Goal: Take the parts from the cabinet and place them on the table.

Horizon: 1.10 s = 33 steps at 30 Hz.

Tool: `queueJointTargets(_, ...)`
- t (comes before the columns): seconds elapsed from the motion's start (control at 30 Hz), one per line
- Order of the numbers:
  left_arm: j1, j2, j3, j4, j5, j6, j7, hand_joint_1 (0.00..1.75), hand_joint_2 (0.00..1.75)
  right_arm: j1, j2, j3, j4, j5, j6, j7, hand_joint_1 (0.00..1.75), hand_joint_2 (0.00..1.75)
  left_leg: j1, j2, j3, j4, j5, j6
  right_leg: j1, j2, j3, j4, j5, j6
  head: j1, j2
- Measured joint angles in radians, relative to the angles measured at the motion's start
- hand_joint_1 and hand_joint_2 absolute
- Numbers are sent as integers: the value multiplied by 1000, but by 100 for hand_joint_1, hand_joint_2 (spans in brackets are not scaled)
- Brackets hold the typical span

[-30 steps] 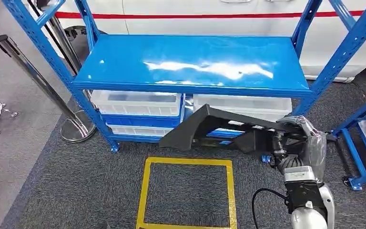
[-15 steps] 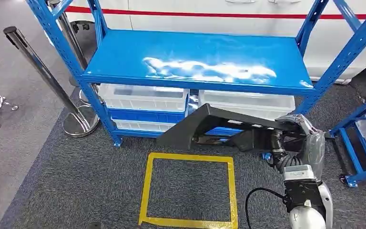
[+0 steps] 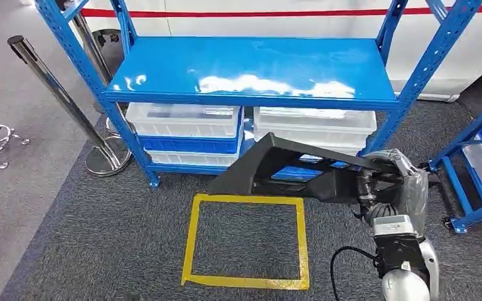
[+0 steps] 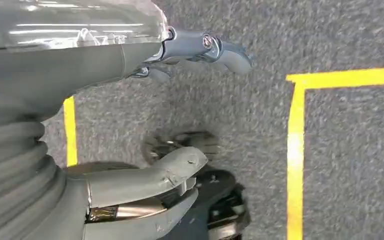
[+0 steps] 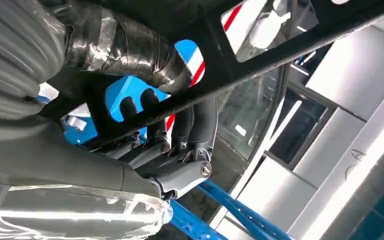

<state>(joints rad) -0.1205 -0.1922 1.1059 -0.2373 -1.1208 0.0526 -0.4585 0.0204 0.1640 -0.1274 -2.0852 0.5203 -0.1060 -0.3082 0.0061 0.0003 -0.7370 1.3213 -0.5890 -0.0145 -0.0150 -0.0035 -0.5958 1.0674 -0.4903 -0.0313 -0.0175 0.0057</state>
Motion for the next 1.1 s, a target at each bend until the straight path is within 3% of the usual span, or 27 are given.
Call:
queueJointTargets(0.03,1,0,0,0,0,0,0,0,175,1,0,0,0,0,0,0,175,175,0,0,14,2,15,2,2,0,-10,0,8,1,0,0)
queueJointTargets(0.07,1,0,0,0,0,0,0,0,175,1,0,0,0,0,0,0,175,175,-1,-1,51,-39,43,8,5,0,-18,0,16,2,0,0)
queueJointTargets(0.13,0,0,0,0,0,0,0,0,175,1,0,0,0,0,-1,0,175,175,-9,-1,174,-212,97,29,6,1,-31,0,30,3,0,0)
queueJointTargets(0.17,-2,1,0,0,0,0,0,0,175,1,0,0,0,0,-1,0,175,175,-18,-1,212,-286,75,40,4,0,-33,0,35,6,0,0)
queueJointTargets(0.2,-3,3,0,0,0,0,0,0,175,1,0,0,0,0,-1,0,175,175,-22,0,229,-306,78,41,1,-1,-34,-5,42,14,1,0)
queueJointTargets(0.3,-1,3,0,0,0,0,0,0,175,2,1,0,0,0,-1,0,175,175,-36,0,222,-324,95,57,-11,-3,-30,-19,60,36,0,0)
queueJointTargets(0.33,0,2,0,0,0,0,0,0,175,2,1,0,0,0,-1,0,175,175,-23,1,232,-359,120,64,-6,-3,-31,-17,60,41,0,0)
queueJointTargets(0.37,-1,0,0,0,0,0,0,0,175,3,1,0,0,0,-1,0,175,175,-25,7,237,-372,133,64,-7,0,-40,0,36,42,0,0)
queueJointTargets(0.4,-2,0,0,0,0,0,0,0,175,2,1,0,0,0,-2,0,175,175,-25,8,230,-375,141,75,-5,3,-60,46,-9,42,2,0)
queueJointTargets(0.47,0,0,0,0,0,0,0,0,175,5,1,0,1,0,-2,0,175,175,-25,9,209,-367,151,73,-8,4,-114,193,-93,49,1,0)
queueJointTargets(0.5,0,0,0,0,-1,0,0,0,175,7,1,0,1,0,-2,0,175,175,-25,9,199,-360,153,72,-8,3,-129,239,-109,53,1,0)
queueJointTargets(0.53,1,0,1,0,-1,0,0,0,175,8,1,0,2,0,-2,0,175,175,-24,9,188,-351,154,70,-9,3,-126,249,-104,57,1,0)
queueJointTargets(0.57,2,0,1,0,-1,0,0,0,175,8,1,0,2,0,-2,0,175,175,-22,9,176,-339,154,68,-12,2,-96,207,-75,62,1,0)
queueJointTargets(0.63,2,-1,1,0,-1,0,0,0,175,7,1,0,2,0,-2,0,175,175,-18,9,156,-308,148,60,-19,0,-3,60,-13,69,1,0)
queueJointTargets(0.67,2,-1,1,0,-1,0,0,0,175,5,1,0,2,0,-2,0,175,175,-17,9,143,-289,143,51,-20,-1,18,10,-29,65,1,0)
queueJointTargets(0.7,1,-1,1,0,-1,0,0,0,175,8,2,0,2,0,-1,0,175,175,-25,7,129,-266,136,44,-12,7,12,11,-19,48,0,0)
queueJointTargets(0.8,2,-1,1,0,-1,0,-1,0,175,7,3,0,2,0,-2,0,175,175,-19,8,126,-272,146,30,-5,9,3,18,-12,28,0,0)
queueJointTargets(0.83,3,0,1,0,-1,0,-1,0,175,7,4,0,2,0,-2,0,175,175,-17,7,119,-267,143,27,-11,7,3,12,-4,18,0,0)
queueJointTargets(0.87,3,0,1,0,-2,0,-1,0,175,6,3,0,2,0,-2,0,175,175,-14,5,115,-250,122,18,-11,4,1,9,0,12,-1,0)
queueJointTargets(0.9,3,0,1,0,-2,0,-1,0,175,6,5,0,2,0,-2,0,175,175,-11,5,98,-202,81,11,-11,3,-2,9,4,6,-1,0)
queueJointTargets(0.97,3,0,1,0,-2,0,-1,0,175,6,5,0,2,0,-1,0,175,175,-3,5,43,-58,0,1,-8,1,-11,10,11,4,-1,0)
queueJointTargets(1.0,4,0,1,0,-2,0,-1,0,175,6,5,0,2,0,-1,0,175,175,0,5,22,-2,-22,-1,-7,1,-17,10,15,5,-1,0)
queueJointTargets(1.03,6,-1,1,0,-2,0,-1,0,175,6,5,0,2,0,-1,0,175,175,1,5,21,16,-23,-2,-7,1,-22,10,19,6,-1,0)
queueJointTargets(1.07,6,-1,1,0,-2,0,-1,0,175,6,5,0,2,0,-1,0,175,175,2,5,42,-11,-3,0,-6,1,-25,10,22,8,-1,0)
queueJointTargets(1.1,6,0,1,0,-3,0,-1,0,175,6,5,0,2,0,-1,0,175,175,2,5,84,-80,33,3,-7,2,-28,10,25,9,-1,0)
